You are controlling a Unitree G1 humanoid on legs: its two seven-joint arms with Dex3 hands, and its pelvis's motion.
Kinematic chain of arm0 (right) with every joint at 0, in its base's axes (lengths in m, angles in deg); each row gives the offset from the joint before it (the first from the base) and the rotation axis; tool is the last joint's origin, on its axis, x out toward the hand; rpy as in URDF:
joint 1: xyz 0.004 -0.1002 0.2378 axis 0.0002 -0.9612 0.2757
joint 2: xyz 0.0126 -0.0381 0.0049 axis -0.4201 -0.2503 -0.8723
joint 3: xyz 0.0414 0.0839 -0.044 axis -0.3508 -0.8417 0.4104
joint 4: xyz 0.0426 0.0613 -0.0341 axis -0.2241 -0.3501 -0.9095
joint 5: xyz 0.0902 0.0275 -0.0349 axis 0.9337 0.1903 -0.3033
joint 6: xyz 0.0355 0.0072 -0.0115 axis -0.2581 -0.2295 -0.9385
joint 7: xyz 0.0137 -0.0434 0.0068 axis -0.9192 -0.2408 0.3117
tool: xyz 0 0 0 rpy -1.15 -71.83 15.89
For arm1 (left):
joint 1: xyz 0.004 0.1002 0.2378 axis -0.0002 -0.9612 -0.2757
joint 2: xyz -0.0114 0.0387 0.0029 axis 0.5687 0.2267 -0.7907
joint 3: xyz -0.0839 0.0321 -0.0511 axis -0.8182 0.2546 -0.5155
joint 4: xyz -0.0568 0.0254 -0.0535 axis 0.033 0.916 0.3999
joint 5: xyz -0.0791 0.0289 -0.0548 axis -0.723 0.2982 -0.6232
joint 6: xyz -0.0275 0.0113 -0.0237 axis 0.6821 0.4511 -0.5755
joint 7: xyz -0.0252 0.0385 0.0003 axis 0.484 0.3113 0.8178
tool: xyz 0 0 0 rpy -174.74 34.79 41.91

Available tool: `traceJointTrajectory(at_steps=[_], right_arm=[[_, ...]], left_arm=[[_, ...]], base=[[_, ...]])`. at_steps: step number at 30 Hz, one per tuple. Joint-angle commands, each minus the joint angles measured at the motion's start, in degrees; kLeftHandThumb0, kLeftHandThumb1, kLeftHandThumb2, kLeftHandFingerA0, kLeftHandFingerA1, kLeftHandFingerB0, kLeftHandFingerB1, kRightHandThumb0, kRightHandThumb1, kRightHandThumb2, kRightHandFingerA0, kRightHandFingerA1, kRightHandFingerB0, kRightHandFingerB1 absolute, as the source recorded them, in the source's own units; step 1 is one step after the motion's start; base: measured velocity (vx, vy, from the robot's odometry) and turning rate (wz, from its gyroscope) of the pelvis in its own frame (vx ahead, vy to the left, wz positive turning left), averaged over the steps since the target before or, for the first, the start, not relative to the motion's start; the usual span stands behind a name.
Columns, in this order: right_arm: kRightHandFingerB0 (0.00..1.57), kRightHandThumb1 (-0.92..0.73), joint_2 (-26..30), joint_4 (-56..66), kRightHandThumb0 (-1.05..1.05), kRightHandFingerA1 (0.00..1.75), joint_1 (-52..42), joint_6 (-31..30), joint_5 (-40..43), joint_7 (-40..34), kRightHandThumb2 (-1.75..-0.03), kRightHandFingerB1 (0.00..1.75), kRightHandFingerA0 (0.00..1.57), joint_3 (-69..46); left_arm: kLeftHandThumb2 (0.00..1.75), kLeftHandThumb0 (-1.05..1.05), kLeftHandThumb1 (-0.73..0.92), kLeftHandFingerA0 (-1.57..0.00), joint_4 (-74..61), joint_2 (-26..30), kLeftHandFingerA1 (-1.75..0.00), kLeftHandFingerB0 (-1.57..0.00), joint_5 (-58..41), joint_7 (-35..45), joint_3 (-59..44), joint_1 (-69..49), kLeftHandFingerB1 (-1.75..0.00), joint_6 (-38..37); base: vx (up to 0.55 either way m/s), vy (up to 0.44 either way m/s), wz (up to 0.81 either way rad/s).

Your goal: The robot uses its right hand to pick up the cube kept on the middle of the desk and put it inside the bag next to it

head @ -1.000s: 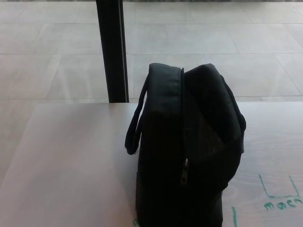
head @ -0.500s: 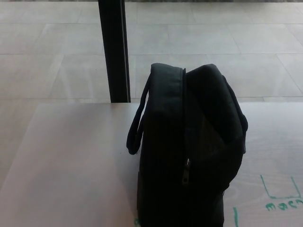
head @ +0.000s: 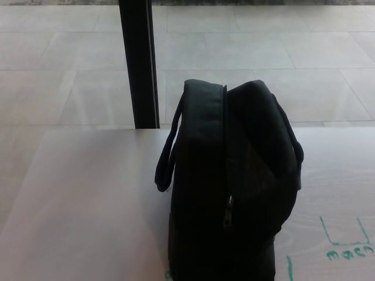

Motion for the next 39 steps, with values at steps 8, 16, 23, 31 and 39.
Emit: traceJointTrajectory(at_steps=[8,16,23,31,39], right_arm=[[0.11,-0.63,-2.0,-23.2,-0.93,0.57,-1.7,5.7,9.0,-6.5,-0.82,0.43,0.10,-0.2],[0.12,-0.80,-1.0,-24.1,-0.80,0.52,-5.2,3.9,10.5,-4.4,-0.64,0.38,0.04,8.6],[0.00,-0.44,0.2,-23.1,-0.39,0.55,-6.4,4.1,12.7,-4.3,-1.04,0.50,0.03,11.8],[0.17,-0.79,0.4,-18.4,-0.79,0.56,-6.8,3.4,15.0,-3.8,-0.64,0.39,0.11,15.0],[0.18,-0.78,2.1,-21.8,-0.79,0.50,-7.3,6.0,16.0,-1.7,-0.64,0.36,0.11,18.0]], left_arm=[[1.10,-0.39,0.53,-0.02,0.8,1.5,-0.51,0.00,0.4,-0.9,-0.1,0.0,-0.50,0.2],[0.90,-0.73,0.66,-0.17,-1.4,1.8,-0.54,-0.11,1.5,-1.8,0.8,-2.0,-0.45,-0.5],[0.64,-0.70,0.82,-0.20,0.6,1.9,-0.49,-0.12,1.5,-1.8,1.2,-1.5,-0.35,-1.0],[0.64,-0.70,0.83,-0.23,2.9,1.8,-0.49,-0.14,1.4,-2.3,1.1,0.8,-0.35,-1.4],[0.64,-0.72,0.83,-0.20,-0.7,1.9,-0.49,-0.12,1.0,-1.7,1.2,-1.6,-0.35,-0.8]], base=[[0.00,0.000,0.00],[0.00,0.000,0.00],[0.00,0.000,0.00],[0.00,0.000,0.00],[0.00,0.000,0.00]])
